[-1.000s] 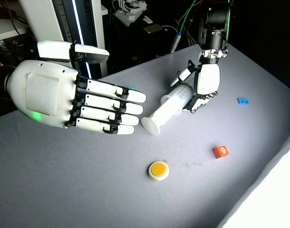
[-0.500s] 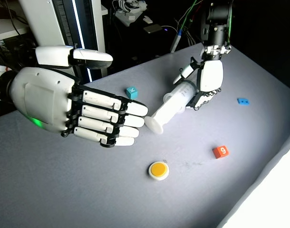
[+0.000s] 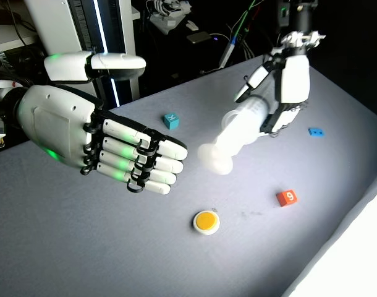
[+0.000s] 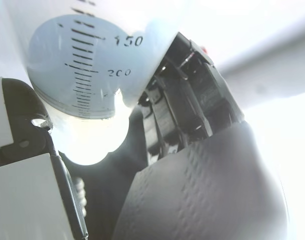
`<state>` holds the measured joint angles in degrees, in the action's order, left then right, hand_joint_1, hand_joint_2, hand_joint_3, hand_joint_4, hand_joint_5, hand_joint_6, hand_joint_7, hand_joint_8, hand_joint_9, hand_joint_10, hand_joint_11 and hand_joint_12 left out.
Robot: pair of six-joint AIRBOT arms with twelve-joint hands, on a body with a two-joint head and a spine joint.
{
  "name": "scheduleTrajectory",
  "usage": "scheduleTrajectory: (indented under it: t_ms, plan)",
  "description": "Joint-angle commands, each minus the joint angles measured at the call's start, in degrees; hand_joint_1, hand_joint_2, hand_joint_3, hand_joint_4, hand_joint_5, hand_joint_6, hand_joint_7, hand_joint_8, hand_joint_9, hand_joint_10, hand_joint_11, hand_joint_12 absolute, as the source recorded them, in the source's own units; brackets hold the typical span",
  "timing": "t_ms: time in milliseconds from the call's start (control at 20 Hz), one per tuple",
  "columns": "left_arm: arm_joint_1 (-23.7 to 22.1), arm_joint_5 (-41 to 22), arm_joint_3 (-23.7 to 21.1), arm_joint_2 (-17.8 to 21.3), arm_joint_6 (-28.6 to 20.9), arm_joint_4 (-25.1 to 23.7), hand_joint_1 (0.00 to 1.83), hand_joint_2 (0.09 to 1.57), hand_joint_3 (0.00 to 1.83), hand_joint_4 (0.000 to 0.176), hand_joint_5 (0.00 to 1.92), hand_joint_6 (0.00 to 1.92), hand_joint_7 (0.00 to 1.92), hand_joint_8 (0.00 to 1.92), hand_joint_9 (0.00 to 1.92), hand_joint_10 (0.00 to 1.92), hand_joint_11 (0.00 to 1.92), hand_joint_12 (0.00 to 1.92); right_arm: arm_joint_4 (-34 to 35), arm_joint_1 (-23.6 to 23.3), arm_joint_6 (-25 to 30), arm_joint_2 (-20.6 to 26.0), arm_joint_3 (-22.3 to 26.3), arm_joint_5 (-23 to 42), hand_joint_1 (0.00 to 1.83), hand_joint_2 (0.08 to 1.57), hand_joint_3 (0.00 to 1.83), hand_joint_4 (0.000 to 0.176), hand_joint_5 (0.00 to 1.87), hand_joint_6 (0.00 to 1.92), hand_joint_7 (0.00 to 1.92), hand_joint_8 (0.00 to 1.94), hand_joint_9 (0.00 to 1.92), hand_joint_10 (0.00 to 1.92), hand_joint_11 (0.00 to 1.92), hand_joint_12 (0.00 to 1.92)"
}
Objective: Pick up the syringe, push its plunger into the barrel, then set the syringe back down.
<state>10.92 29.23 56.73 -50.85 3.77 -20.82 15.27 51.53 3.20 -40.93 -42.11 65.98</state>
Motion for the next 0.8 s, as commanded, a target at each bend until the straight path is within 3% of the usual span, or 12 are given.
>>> scheduleTrajectory:
  t_ms: [0, 450, 750]
  plan:
    - [-1.25, -4.39, 0.36, 0.23, -0.40, -0.47, 1.37, 1.12, 0.00, 0.000, 0.87, 1.04, 0.99, 1.07, 0.88, 1.23, 0.67, 1.35, 0.74, -1.04, -0.22, -0.15, 0.17, 5.71, 0.00, 1.13, 0.00, 0.000, 0.00, 0.00, 0.00, 0.00, 0.00, 0.00, 0.00, 0.00]
    - [-6.59, -4.37, -1.78, 1.93, -0.45, 0.13, 1.38, 1.13, 0.00, 0.000, 0.88, 1.04, 1.00, 1.10, 0.87, 1.21, 0.68, 1.34, 6.99, -11.13, -5.94, -6.59, -0.35, -2.88, 0.00, 1.10, 0.00, 0.000, 0.00, 0.00, 0.00, 0.00, 0.00, 0.00, 0.00, 0.00]
    - [-7.39, -4.34, -2.89, 1.95, -0.48, 0.03, 1.37, 1.14, 0.00, 0.000, 0.84, 1.10, 0.97, 1.12, 0.86, 1.24, 0.66, 1.36, 7.81, -17.81, -10.44, -14.44, -4.05, -6.05, 0.00, 1.12, 0.00, 0.000, 0.00, 0.00, 0.00, 0.00, 0.00, 0.00, 0.00, 0.00]
